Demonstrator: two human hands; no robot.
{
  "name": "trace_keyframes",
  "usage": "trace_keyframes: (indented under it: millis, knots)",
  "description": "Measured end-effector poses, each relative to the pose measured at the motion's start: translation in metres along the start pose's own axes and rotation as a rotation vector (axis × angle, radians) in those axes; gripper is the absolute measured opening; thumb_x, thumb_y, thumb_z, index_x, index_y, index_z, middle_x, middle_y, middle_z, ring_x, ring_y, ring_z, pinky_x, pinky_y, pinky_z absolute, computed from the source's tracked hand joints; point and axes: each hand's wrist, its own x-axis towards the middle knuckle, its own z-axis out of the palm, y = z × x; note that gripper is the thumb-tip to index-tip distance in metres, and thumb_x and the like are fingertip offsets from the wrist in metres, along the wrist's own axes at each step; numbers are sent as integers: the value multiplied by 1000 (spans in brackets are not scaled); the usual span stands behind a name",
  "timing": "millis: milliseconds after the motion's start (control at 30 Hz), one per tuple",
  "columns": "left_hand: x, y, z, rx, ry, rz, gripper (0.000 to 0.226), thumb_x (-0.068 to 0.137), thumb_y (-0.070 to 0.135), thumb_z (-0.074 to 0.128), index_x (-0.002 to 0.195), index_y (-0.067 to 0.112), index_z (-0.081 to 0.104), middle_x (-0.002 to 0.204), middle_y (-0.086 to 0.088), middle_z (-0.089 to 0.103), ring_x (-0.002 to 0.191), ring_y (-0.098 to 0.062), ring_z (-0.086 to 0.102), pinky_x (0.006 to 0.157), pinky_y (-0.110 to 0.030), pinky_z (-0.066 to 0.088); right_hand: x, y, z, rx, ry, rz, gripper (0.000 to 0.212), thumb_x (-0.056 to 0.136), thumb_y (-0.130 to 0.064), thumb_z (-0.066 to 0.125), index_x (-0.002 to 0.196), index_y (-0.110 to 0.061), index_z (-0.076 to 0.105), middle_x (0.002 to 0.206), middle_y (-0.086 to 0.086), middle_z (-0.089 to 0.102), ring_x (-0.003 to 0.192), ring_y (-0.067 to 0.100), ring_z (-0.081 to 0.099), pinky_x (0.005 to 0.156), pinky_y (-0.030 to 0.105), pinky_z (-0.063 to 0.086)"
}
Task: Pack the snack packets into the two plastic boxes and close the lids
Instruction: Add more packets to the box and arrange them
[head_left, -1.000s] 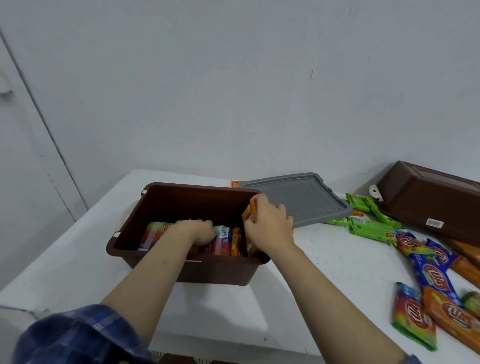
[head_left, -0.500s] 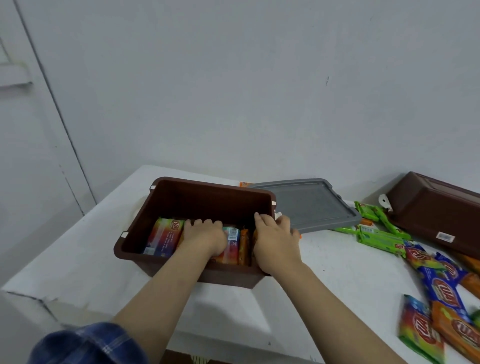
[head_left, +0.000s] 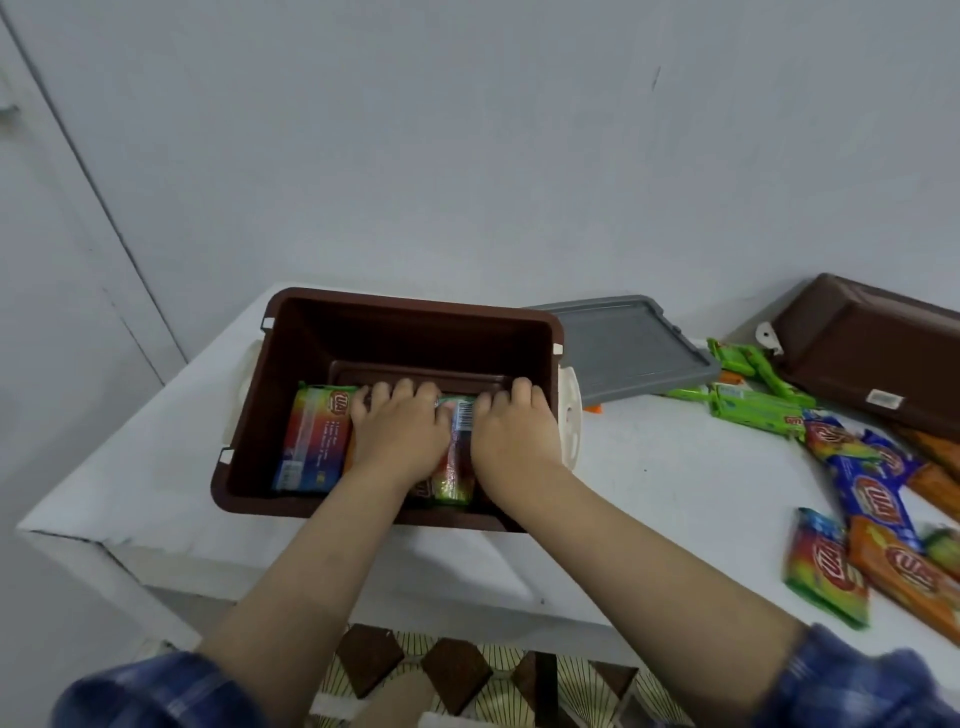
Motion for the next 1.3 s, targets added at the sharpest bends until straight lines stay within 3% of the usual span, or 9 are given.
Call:
trace_keyframes:
  millis: [133,300,600,733,800,933,1100,1233,1300]
  knots:
    - [-5,2,-1,10,30,2,38,97,44,29,119,23,52,127,-3,52,122,-26,39,109,-45,14,-4,13,-2,120,117,-58,27,100,-17,35,125,-8,41,129,16,52,117,31,47,97,37,39]
    - [-20,3,1,51,137,22,40,97,43,29,121,21,53,128,-3,53,121,-25,40,111,-45,14,-6,9,-7,378,105,-19,33,95,-11,45,127,-4,39,129,20,47,111,34,51,92,36,45]
    - [-27,0,7,2,195,61,34,97,40,32,114,21,55,121,-2,54,119,-23,41,112,-45,12,2,-13,14,637,129,114,26,100,-26,37,119,-9,41,127,15,48,112,31,47,99,38,32]
    - [-24,-6,8,4,179,93,35,98,42,28,112,22,53,120,0,53,118,-23,42,110,-43,14,5,-8,11,784,121,111,27,96,-22,43,118,-7,42,121,20,53,106,35,52,94,42,40]
    - [-24,-9,8,27,184,109,35,97,43,26,112,24,52,118,1,53,115,-22,43,108,-41,16,4,-9,13,759,133,111,28,97,-23,40,120,-8,44,122,18,54,109,34,51,99,42,37]
    - [-13,-15,5,19,82,122,38,98,44,28,125,28,48,126,4,50,122,-20,39,108,-39,15,4,-11,19,516,230,58,34,99,-27,33,123,-15,53,127,6,55,124,26,44,118,46,8]
    - [1,-14,1,-15,-73,87,45,98,42,31,142,31,30,145,1,37,138,-21,27,117,-41,2,7,-1,16,553,236,-29,38,99,-24,38,133,-15,55,134,4,56,125,24,47,116,40,24]
    - [4,-14,-1,53,-148,72,48,99,45,28,144,29,30,147,-2,35,139,-21,25,117,-42,1,1,9,9,622,481,-36,27,92,-19,49,108,-18,70,113,-2,66,106,19,55,97,35,35]
    - [10,-14,-4,44,-209,59,49,98,47,28,144,31,30,146,-3,36,139,-23,25,117,-43,2,-1,19,11,581,526,20,23,90,-23,50,98,-23,71,101,-7,68,97,15,57,92,34,35]
